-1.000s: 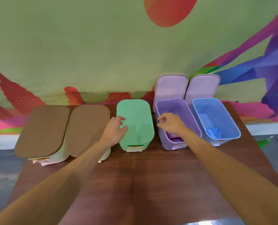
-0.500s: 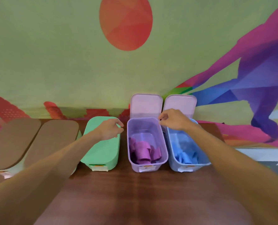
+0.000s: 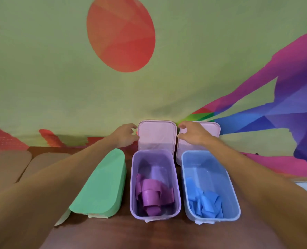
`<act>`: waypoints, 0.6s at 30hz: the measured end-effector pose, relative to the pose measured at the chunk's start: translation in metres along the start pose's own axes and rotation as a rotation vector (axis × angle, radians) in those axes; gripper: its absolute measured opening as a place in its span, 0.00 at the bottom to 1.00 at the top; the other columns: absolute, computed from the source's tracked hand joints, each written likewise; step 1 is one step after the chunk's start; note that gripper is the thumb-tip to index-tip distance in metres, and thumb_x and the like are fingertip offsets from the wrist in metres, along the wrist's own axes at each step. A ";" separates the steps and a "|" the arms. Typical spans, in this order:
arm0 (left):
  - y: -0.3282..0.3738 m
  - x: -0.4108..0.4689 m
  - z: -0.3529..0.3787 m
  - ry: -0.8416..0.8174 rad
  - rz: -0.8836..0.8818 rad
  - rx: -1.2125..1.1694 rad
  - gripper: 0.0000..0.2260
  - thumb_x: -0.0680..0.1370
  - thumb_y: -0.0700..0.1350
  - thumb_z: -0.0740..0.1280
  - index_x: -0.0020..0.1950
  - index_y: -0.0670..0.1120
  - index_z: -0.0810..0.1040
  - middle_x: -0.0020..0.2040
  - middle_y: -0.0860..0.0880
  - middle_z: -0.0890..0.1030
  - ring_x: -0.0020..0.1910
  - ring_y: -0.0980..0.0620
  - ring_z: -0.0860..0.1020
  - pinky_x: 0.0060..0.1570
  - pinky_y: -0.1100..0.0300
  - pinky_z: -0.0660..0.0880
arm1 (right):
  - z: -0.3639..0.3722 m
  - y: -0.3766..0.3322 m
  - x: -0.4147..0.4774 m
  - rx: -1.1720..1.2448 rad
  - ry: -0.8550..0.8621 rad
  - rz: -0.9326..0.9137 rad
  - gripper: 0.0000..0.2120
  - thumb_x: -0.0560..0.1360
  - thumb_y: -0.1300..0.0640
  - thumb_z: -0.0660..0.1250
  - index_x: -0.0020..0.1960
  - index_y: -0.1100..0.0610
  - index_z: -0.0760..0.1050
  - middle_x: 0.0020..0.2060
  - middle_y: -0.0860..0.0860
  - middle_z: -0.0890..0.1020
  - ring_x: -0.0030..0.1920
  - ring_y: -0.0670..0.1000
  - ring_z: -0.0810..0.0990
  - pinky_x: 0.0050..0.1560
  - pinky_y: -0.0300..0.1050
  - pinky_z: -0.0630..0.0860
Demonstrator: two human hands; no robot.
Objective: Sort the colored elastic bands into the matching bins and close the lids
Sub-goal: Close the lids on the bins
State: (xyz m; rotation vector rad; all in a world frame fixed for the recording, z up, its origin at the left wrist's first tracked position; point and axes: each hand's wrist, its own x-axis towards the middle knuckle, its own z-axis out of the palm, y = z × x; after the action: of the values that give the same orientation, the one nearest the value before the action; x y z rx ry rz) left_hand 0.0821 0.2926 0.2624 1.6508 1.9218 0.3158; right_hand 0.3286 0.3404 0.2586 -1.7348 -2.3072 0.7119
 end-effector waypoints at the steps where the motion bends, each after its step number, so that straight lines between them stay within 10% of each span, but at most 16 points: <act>1: 0.003 0.010 0.000 -0.004 0.007 0.002 0.24 0.77 0.43 0.64 0.73 0.42 0.64 0.67 0.40 0.72 0.60 0.41 0.76 0.59 0.55 0.72 | 0.000 0.001 0.008 -0.002 0.004 0.001 0.19 0.74 0.59 0.67 0.64 0.63 0.72 0.63 0.58 0.76 0.63 0.58 0.73 0.63 0.49 0.69; 6: 0.010 0.059 0.011 -0.009 -0.007 -0.011 0.28 0.78 0.40 0.63 0.75 0.40 0.58 0.74 0.42 0.64 0.71 0.45 0.66 0.65 0.60 0.63 | 0.016 0.009 0.051 0.047 -0.002 0.013 0.19 0.75 0.60 0.66 0.64 0.65 0.70 0.59 0.61 0.77 0.57 0.61 0.76 0.57 0.48 0.71; 13: -0.012 0.095 0.033 0.075 -0.087 -0.246 0.32 0.64 0.56 0.65 0.65 0.42 0.71 0.61 0.43 0.74 0.62 0.45 0.72 0.65 0.51 0.69 | 0.052 0.030 0.081 0.192 0.124 0.028 0.14 0.75 0.55 0.67 0.58 0.60 0.75 0.51 0.58 0.79 0.54 0.58 0.77 0.55 0.46 0.70; 18: -0.013 0.077 0.041 0.087 -0.137 -0.390 0.20 0.75 0.53 0.66 0.63 0.44 0.72 0.56 0.44 0.75 0.55 0.47 0.75 0.61 0.55 0.71 | 0.064 0.028 0.068 0.333 0.124 0.087 0.14 0.80 0.51 0.59 0.54 0.60 0.78 0.42 0.55 0.79 0.48 0.59 0.81 0.55 0.54 0.75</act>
State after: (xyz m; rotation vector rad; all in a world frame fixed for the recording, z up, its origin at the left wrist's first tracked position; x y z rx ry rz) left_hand 0.0893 0.3562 0.2017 1.2634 1.8794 0.6687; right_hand 0.3058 0.3929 0.1798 -1.6789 -1.9143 0.9157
